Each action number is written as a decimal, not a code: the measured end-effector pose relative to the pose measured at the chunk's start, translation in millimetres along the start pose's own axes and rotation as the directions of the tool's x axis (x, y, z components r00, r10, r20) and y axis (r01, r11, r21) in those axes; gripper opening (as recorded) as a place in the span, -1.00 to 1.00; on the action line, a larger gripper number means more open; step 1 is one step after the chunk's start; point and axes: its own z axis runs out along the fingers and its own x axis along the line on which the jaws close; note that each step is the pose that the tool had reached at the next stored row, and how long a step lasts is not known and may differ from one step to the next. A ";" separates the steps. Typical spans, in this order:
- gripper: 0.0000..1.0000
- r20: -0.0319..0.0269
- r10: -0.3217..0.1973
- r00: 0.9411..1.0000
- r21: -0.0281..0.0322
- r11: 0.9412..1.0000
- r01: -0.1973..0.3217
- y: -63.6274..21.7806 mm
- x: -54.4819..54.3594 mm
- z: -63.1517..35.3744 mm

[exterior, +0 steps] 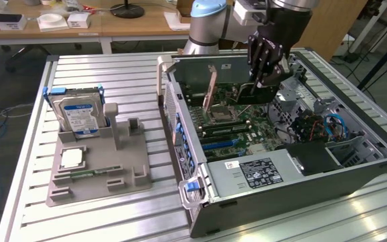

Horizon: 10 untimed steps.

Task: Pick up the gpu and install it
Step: 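Insert the gpu into the slot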

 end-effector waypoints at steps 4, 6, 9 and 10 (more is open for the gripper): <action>-0.48 0.000 0.000 1.000 0.000 1.000 0.000 -0.1 0.0 4.5; -0.48 0.000 0.000 1.000 0.000 1.000 0.000 -0.2 0.1 6.9; -0.48 0.000 0.000 1.000 0.000 1.000 0.000 -0.3 0.1 11.0; -0.48 0.000 0.000 1.000 0.000 1.000 0.000 -0.3 0.1 11.7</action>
